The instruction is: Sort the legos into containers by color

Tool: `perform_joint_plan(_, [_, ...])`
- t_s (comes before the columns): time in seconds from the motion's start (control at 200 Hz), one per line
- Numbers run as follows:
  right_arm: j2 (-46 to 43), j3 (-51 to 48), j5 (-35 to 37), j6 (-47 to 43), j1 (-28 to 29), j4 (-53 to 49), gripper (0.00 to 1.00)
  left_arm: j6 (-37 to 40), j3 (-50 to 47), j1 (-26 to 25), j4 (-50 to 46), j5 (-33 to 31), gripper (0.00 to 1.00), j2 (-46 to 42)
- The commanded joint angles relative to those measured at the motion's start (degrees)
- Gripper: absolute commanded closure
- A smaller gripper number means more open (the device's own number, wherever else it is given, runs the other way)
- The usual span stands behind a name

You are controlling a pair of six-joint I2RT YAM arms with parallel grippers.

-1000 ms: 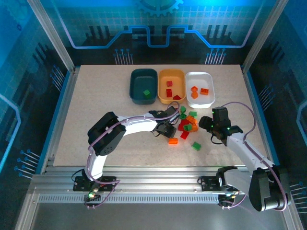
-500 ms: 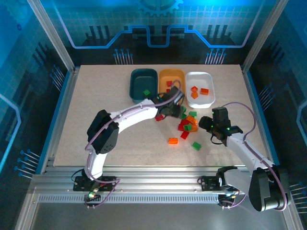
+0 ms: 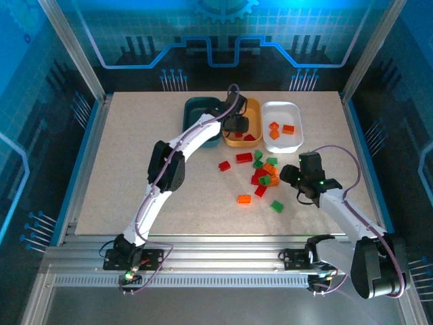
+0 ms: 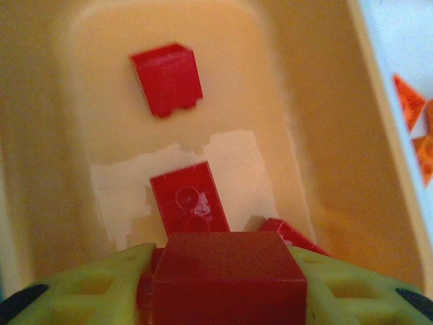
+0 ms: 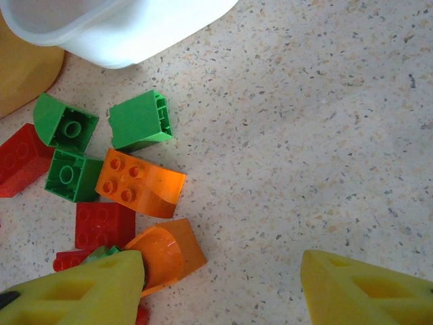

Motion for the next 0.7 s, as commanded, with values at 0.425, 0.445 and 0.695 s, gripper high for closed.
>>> perform_joint_plan(0.425, [-1.23, -0.32, 4.30, 4.08, 7.32, -4.03, 0.35, -1.39, -14.60, -1.00, 7.34, 2.93, 0.01, -25.75])
perform_joint_plan(0.445, [-1.42, -0.14, 5.39, 4.94, 8.48, -5.63, 0.34, -2.15, -19.60, -1.10, 9.64, 3.38, 0.01, -28.79])
perform_joint_plan(0.695, [-8.33, -4.16, 7.96, 15.46, 18.79, -20.58, 0.29, -16.88, -75.16, -1.58, 36.58, 8.50, 0.01, -58.77])
